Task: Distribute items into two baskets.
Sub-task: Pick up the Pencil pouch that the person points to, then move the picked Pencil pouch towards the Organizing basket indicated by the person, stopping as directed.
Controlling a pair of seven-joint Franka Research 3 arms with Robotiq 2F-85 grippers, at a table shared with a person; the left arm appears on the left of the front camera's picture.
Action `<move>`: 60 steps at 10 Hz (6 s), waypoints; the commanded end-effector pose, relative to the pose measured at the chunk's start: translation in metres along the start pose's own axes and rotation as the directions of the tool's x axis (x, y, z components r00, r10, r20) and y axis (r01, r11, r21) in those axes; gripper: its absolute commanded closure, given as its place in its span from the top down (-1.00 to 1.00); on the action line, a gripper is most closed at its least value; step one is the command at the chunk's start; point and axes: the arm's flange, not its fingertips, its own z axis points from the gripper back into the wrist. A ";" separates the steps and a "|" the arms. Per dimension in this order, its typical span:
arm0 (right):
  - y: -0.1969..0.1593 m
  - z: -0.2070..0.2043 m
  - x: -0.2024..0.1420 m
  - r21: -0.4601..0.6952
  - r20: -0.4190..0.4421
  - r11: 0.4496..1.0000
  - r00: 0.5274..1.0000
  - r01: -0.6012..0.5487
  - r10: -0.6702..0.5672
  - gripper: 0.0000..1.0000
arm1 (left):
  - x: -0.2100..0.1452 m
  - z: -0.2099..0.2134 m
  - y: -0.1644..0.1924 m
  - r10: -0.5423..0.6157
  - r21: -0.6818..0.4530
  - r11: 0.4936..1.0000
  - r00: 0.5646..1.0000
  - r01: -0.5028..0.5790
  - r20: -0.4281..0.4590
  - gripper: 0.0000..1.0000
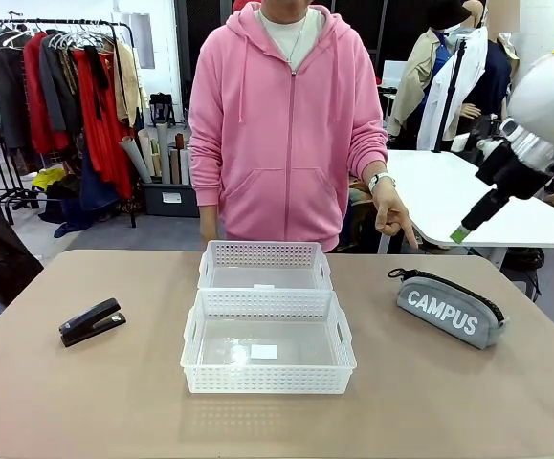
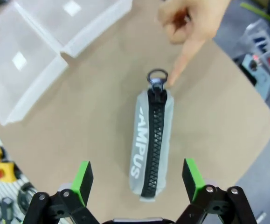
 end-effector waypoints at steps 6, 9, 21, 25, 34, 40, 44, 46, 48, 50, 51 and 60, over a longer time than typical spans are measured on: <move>-0.010 -0.061 -0.014 0.000 -0.180 0.988 0.972 -0.153 0.150 1.00 | -0.001 -0.001 0.001 -0.016 -0.016 1.000 1.000 0.016 0.014 1.00; -0.013 -0.094 -0.023 0.002 -0.195 0.986 0.967 -0.167 0.164 1.00 | -0.001 -0.001 0.001 -0.016 -0.016 1.000 1.000 0.016 0.014 1.00; -0.014 -0.152 -0.040 0.096 -0.172 0.985 0.973 -0.141 0.156 0.64 | -0.001 -0.001 0.001 -0.016 -0.016 1.000 1.000 0.016 0.014 1.00; -0.016 -0.150 -0.041 0.099 -0.185 0.985 0.970 -0.144 0.161 -0.96 | -0.001 -0.001 0.001 -0.016 -0.016 1.000 1.000 0.016 0.014 1.00; -0.019 -0.145 -0.040 0.092 -0.180 0.984 0.969 -0.152 0.167 -1.00 | -0.001 -0.001 0.001 -0.016 -0.016 1.000 1.000 0.016 0.014 1.00; 0.000 -0.049 -0.005 0.072 -0.118 0.957 0.950 -0.281 0.288 -1.00 | -0.001 -0.001 0.001 -0.016 -0.016 1.000 1.000 0.016 0.014 1.00; 0.030 0.027 0.023 0.092 -0.066 0.895 0.895 -0.436 0.442 -1.00 | -0.001 -0.001 0.001 -0.016 -0.016 1.000 1.000 0.016 0.014 1.00; 0.051 0.056 0.029 0.044 -0.073 0.870 0.867 -0.491 0.493 -1.00 | -0.001 -0.001 0.001 -0.016 -0.016 1.000 1.000 0.016 0.014 1.00; 0.068 0.081 0.030 -0.030 -0.075 0.849 0.849 -0.527 0.524 -1.00 | -0.001 -0.001 0.001 -0.016 -0.016 1.000 1.000 0.016 0.014 1.00; 0.073 0.094 0.029 -0.073 -0.083 0.841 0.843 -0.537 0.531 -1.00 | -0.001 -0.001 0.001 -0.016 -0.016 1.000 1.000 0.016 0.014 1.00; 0.072 0.096 0.031 -0.072 -0.088 0.840 0.842 -0.538 0.532 -1.00 | -0.001 -0.001 0.001 -0.016 -0.016 1.000 1.000 0.016 0.014 1.00; 0.074 0.097 0.037 -0.042 -0.077 0.855 0.855 -0.517 0.514 -1.00 | -0.001 -0.001 0.001 -0.016 -0.016 1.000 1.000 0.016 0.014 1.00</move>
